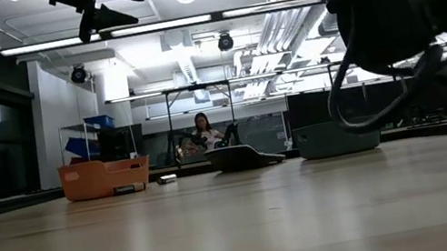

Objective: Sort batteries
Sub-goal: Put the silver battery into the orange bin

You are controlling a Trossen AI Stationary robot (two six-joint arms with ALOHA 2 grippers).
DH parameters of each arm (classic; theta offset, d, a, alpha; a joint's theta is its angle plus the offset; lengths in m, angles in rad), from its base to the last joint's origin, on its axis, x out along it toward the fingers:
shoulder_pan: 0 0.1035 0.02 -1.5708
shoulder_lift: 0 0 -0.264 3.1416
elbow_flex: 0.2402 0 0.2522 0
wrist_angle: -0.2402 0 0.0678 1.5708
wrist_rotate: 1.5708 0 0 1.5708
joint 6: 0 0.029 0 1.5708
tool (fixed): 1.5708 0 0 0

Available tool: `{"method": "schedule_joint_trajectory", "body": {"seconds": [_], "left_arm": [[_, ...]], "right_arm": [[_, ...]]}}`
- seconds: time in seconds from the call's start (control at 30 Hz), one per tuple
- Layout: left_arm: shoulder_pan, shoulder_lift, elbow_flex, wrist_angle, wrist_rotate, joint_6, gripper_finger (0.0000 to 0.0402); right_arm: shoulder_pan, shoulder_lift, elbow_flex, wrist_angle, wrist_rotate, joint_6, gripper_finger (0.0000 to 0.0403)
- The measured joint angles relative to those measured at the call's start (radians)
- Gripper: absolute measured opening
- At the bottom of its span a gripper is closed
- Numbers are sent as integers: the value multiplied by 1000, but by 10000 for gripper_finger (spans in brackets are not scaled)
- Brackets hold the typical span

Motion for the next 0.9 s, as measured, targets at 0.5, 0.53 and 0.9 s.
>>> {"method": "schedule_joint_trajectory", "body": {"seconds": [0.5, 0.53, 0.9], "left_arm": [[0, 0, 0, 0, 0, 13, 220], [0, 0, 0, 0, 0, 16, 220], [0, 0, 0, 0, 0, 17, 220]], "right_arm": [[-14, 13, -2, 25, 29, -44, 69], [-16, 12, -1, 26, 31, -58, 53], [-162, 16, 145, -52, 283, -326, 36]]}}
